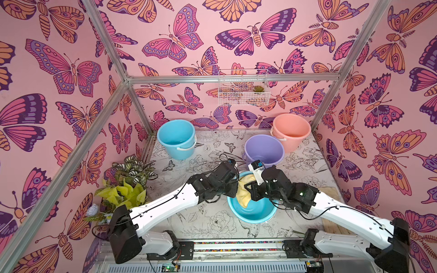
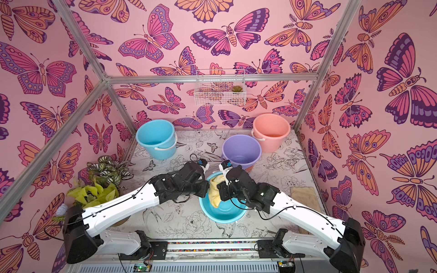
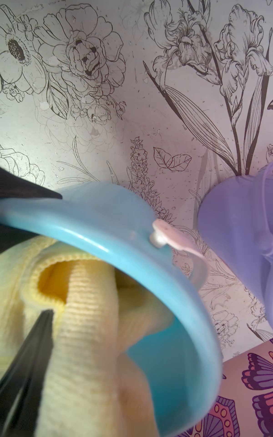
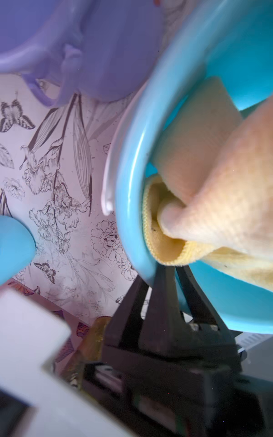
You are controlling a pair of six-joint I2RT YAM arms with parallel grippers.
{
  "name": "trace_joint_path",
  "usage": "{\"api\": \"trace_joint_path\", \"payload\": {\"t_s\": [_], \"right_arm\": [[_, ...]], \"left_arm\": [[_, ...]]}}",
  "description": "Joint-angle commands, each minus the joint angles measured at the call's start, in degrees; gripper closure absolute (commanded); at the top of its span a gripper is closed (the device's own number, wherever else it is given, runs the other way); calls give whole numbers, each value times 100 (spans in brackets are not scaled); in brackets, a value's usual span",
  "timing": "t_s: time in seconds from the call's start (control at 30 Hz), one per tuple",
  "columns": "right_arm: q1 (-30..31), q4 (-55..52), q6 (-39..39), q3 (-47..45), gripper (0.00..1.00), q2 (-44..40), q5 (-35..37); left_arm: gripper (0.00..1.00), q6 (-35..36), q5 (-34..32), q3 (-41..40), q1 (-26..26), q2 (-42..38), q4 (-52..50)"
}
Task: Wipe the inside of the bucket with a cloth
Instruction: Wipe the dirt from the inside of the bucket.
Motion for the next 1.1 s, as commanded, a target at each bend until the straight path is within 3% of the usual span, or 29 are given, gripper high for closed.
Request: {"api": "trace_joint_path", "payload": {"t_s": [0.0,0.27,0.5,0.8,1.0,1.07], "right_arm": [[-15,185,-2124,-43,100,-201,-17],[-19,514,-5757,-418,100,-509,-20],[-26,778,-7632,-383,100,-176,513],[-23,1588,-9583,-778,100,406,1281],[-27,1799,-9608,-1034,100,480,1309],[-23,2259,-9617,-1219,100,378,1620]], "left_arm": [[100,83,150,-16,-5,-29,-51],[100,183,263,11,-4,-39,-49],[100,201,370,-15,-14,-43,-53],[100,295,507,-12,-14,-41,-41],[100,322,518,-16,-14,-42,-44],[100,330,533,-16,-14,-45,-43]]}}
